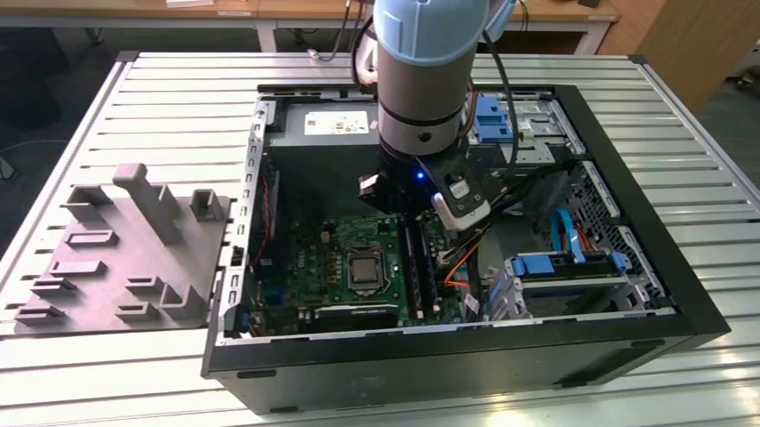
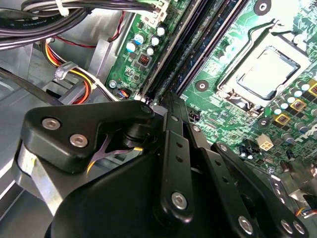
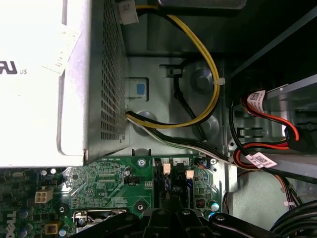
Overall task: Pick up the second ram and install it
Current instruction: 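Press down the second ram until it locks into place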
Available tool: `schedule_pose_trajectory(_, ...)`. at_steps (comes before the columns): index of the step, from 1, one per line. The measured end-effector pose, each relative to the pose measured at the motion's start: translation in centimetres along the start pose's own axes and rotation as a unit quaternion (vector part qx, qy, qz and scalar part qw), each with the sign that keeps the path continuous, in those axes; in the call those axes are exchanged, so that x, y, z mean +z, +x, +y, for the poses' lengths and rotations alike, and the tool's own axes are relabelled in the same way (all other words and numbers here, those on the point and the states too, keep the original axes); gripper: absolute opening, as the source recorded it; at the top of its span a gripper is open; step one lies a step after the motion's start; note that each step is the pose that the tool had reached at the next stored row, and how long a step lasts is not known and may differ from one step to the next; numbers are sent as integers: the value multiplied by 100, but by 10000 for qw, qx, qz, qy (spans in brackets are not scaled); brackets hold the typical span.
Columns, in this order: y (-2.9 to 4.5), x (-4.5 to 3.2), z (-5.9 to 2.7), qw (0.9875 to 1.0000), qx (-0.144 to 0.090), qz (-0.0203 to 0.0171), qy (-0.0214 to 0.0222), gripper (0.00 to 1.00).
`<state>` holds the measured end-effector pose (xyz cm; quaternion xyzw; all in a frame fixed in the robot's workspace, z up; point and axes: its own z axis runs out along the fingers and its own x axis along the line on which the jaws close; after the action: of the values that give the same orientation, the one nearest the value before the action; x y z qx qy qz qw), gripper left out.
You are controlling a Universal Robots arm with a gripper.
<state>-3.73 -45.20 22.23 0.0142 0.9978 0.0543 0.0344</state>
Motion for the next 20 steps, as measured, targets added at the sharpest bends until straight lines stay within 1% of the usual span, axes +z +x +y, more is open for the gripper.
schedule_pose_trajectory(20,3,41,-5,10000,0,1,2,10)
